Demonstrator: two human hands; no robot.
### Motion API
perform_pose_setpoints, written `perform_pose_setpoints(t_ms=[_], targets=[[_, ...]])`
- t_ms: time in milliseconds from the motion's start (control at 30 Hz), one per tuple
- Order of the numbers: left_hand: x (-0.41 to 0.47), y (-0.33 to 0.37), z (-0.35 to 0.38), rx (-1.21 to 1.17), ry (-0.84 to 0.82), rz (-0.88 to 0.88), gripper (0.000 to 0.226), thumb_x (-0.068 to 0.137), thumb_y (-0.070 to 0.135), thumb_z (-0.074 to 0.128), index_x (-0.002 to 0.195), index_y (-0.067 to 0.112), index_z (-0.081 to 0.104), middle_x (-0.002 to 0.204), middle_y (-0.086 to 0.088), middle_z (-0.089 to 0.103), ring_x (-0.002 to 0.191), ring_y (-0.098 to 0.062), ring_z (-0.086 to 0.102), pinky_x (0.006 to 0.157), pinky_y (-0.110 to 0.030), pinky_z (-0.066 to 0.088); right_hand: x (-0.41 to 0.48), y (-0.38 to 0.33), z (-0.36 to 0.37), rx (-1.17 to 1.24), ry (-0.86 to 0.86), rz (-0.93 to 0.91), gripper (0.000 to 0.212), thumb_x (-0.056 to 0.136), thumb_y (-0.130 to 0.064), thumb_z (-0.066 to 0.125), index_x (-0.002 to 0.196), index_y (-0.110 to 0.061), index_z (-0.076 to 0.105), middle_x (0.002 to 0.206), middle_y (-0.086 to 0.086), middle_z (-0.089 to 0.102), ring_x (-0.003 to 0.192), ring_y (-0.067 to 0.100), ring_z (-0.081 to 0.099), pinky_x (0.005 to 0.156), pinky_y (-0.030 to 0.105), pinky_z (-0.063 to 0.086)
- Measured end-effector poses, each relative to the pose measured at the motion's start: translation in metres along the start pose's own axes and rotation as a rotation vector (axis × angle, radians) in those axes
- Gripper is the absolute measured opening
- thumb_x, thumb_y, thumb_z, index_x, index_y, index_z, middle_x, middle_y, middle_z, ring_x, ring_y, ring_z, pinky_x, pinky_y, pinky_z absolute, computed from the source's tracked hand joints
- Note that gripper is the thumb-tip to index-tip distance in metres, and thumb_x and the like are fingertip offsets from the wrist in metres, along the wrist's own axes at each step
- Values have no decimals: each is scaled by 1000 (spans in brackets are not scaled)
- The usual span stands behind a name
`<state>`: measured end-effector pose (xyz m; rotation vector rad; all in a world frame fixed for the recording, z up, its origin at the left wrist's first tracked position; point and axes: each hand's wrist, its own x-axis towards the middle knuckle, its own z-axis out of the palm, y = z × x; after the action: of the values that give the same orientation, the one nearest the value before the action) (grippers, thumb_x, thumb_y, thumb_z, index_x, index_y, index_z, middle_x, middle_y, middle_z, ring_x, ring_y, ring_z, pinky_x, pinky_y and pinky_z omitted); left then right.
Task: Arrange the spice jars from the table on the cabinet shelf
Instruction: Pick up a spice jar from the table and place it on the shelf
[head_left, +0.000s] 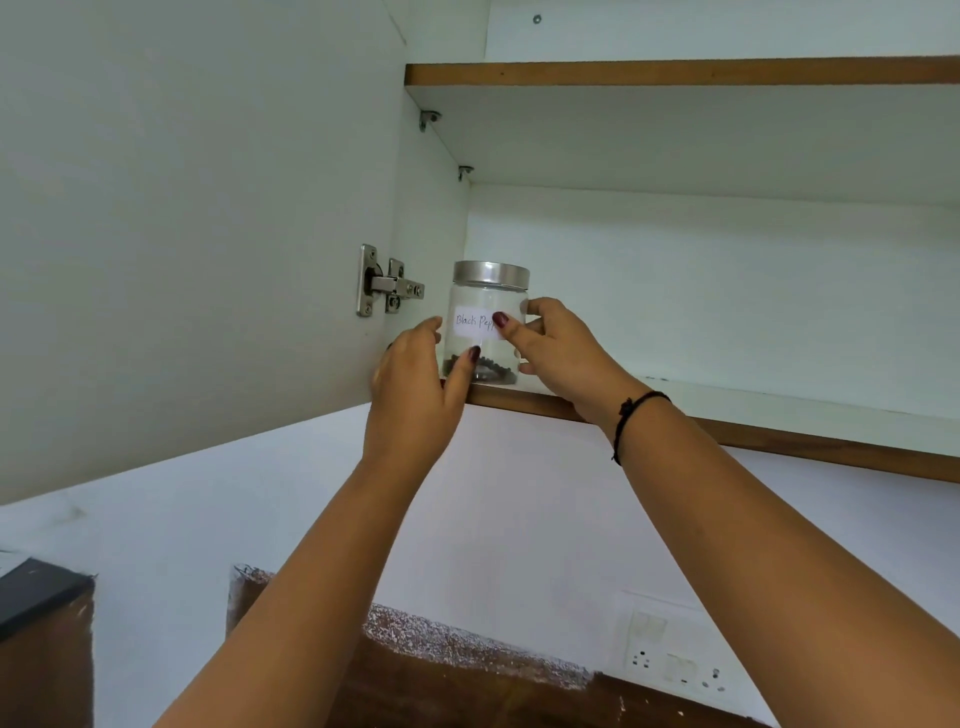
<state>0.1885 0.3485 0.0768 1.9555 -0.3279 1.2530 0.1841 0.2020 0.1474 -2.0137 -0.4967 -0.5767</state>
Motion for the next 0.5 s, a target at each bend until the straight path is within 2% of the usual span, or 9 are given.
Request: perform_pose_setpoints(t_ms=[133, 233, 333, 400, 500], targets=[[-5, -4, 1, 114, 16, 58, 44, 99, 35, 50, 138, 16, 48, 119, -3, 61, 109, -20, 57, 92, -38, 51, 9, -1, 7, 27, -52, 15, 49, 96, -39, 55, 133, -10, 42, 94, -5, 57, 91, 13, 59, 93, 37, 54], [-9, -9, 5, 196, 0, 52, 52, 100, 38, 43, 144, 12, 40, 128, -6, 58, 117, -22, 55, 97, -42, 50, 14, -3, 14, 43, -70, 21, 49, 95, -40, 56, 133, -10, 42, 92, -6, 57, 90, 12, 59, 93, 37, 54], [-17, -7, 6, 161, 1, 13, 62, 100, 37, 46, 152, 9, 27, 156, -12, 32, 141, -28, 36, 113, -45, 39, 19, -4, 23, 49, -74, 14, 54, 95, -41, 57, 136, -9, 41, 96, -3, 59, 91, 13, 60, 94, 38, 54], [-21, -3, 4, 125, 13, 25, 68, 99, 39, 49, 155, 11, 21, 164, -11, 13, 149, -28, 22, 114, -40, 34, 21, -4, 27, 31, -67, 8, 57, 95, -42, 56, 138, -9, 39, 106, 2, 60, 97, 16, 61, 94, 37, 53], [-24, 0, 3, 82, -23, 0, 71, 98, 43, 49, 156, 14, 19, 165, -7, 12, 151, -25, 16, 116, -40, 30, 22, -3, 28, 41, -68, 19, 54, 96, -40, 55, 137, -10, 39, 112, 4, 58, 99, 16, 60, 92, 33, 53]])
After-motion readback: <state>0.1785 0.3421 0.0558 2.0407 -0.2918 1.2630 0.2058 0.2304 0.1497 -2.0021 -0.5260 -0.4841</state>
